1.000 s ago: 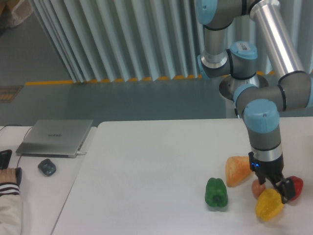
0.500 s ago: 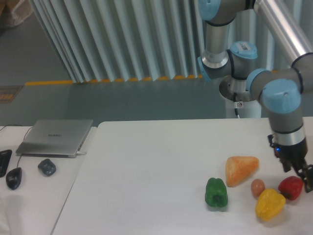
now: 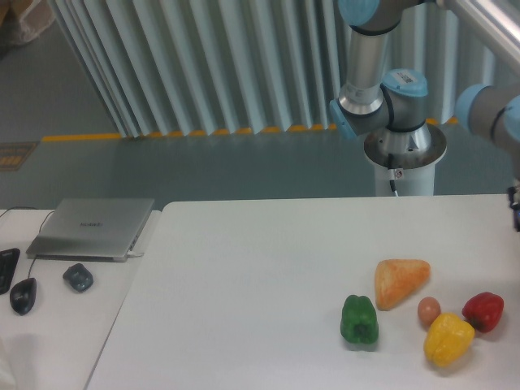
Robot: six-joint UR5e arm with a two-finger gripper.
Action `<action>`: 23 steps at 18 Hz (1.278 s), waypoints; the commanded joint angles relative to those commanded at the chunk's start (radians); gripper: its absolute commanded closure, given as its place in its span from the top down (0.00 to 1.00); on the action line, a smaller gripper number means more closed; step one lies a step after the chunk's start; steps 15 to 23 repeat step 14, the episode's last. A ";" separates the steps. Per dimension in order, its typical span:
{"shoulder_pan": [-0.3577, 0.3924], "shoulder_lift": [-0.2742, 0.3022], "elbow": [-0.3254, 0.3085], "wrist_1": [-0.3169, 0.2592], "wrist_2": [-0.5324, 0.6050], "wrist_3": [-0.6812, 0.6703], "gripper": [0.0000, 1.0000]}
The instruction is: Place the yellow pepper on the table
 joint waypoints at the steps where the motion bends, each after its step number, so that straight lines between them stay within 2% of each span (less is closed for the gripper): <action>1: 0.023 0.005 -0.008 0.002 -0.012 0.000 1.00; 5: 0.098 0.022 -0.028 -0.002 -0.019 0.049 1.00; 12: 0.100 0.026 -0.031 -0.021 -0.017 0.049 1.00; 23: 0.103 0.028 -0.031 -0.021 -0.017 0.049 1.00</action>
